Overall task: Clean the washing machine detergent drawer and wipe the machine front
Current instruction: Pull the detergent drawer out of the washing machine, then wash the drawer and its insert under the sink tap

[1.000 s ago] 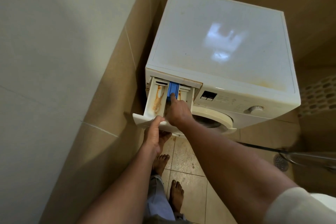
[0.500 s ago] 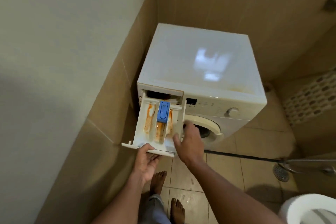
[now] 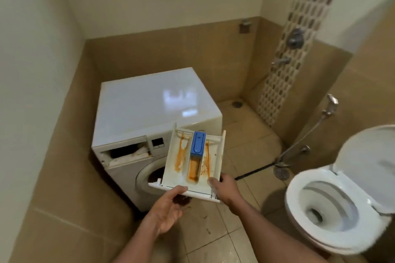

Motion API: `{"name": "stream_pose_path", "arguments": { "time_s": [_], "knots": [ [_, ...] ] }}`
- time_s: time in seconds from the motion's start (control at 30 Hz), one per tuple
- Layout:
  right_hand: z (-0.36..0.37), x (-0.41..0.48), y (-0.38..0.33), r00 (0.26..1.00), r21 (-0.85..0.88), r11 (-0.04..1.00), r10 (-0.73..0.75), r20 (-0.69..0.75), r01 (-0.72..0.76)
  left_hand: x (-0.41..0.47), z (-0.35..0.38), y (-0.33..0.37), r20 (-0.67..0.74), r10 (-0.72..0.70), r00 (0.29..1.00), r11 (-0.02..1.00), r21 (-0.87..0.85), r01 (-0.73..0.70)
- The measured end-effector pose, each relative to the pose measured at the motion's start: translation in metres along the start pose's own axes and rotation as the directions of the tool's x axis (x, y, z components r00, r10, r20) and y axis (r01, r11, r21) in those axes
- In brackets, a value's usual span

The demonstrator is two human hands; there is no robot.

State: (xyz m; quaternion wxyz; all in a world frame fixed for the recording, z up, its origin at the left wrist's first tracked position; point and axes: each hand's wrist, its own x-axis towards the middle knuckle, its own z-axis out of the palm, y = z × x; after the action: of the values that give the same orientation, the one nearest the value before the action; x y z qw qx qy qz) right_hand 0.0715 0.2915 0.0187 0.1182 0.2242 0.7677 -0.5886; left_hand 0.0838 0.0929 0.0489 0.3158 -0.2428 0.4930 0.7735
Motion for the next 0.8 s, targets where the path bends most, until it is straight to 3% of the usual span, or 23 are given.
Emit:
{"name": "stream_pose_path", "arguments": {
  "time_s": [0.07, 0.13, 0.2, 0.27, 0.3, 0.4, 0.5, 0.6, 0.7, 0.8],
  "knots": [
    [-0.027, -0.02, 0.013, 0.996, 0.09, 0.995, 0.047, -0.075, -0.041, -0.005, 0.008, -0.008, 0.073, -0.091, 0.993, 0.972, 0.223, 0.072],
    [-0.054, -0.044, 0.029, 0.987, 0.136, 0.987, 0.1, -0.127, -0.082, -0.005, 0.009, -0.018, 0.136, -0.229, 0.964, 0.86, 0.493, 0.135],
    [-0.081, -0.072, 0.05, 0.98, 0.173, 0.977, 0.148, -0.13, -0.124, -0.006, 0.014, -0.033, 0.088, -0.308, 0.947, 0.586, 0.802, 0.116],
    [-0.104, -0.105, 0.069, 0.975, 0.202, 0.966, 0.19, -0.117, -0.164, -0.006, 0.016, -0.049, 0.031, -0.189, 0.981, 0.299, 0.954, 0.028],
    [-0.115, -0.123, 0.081, 0.967, 0.213, 0.959, 0.218, -0.13, -0.187, -0.006, 0.018, -0.058, 0.04, -0.123, 0.992, 0.237, 0.971, -0.009],
    [-0.147, -0.172, 0.118, 0.936, 0.257, 0.937, 0.29, -0.199, -0.236, -0.004, 0.038, -0.084, 0.076, 0.003, 0.997, 0.301, 0.951, -0.074],
    [-0.176, -0.216, 0.152, 0.899, 0.3, 0.91, 0.362, -0.245, -0.285, -0.009, 0.096, -0.111, 0.168, -0.04, 0.985, 0.361, 0.921, -0.143],
    [-0.212, -0.262, 0.183, 0.87, 0.329, 0.894, 0.401, -0.287, -0.304, -0.025, 0.173, -0.148, 0.299, -0.189, 0.936, 0.424, 0.884, -0.196],
    [-0.258, -0.312, 0.221, 0.826, 0.378, 0.868, 0.452, -0.336, -0.321, -0.047, 0.247, -0.204, 0.414, -0.404, 0.816, 0.402, 0.882, -0.248],
    [-0.313, -0.362, 0.268, 0.777, 0.409, 0.848, 0.496, -0.388, -0.338, -0.074, 0.311, -0.269, 0.462, -0.533, 0.709, 0.419, 0.872, -0.253]
  ]
}}
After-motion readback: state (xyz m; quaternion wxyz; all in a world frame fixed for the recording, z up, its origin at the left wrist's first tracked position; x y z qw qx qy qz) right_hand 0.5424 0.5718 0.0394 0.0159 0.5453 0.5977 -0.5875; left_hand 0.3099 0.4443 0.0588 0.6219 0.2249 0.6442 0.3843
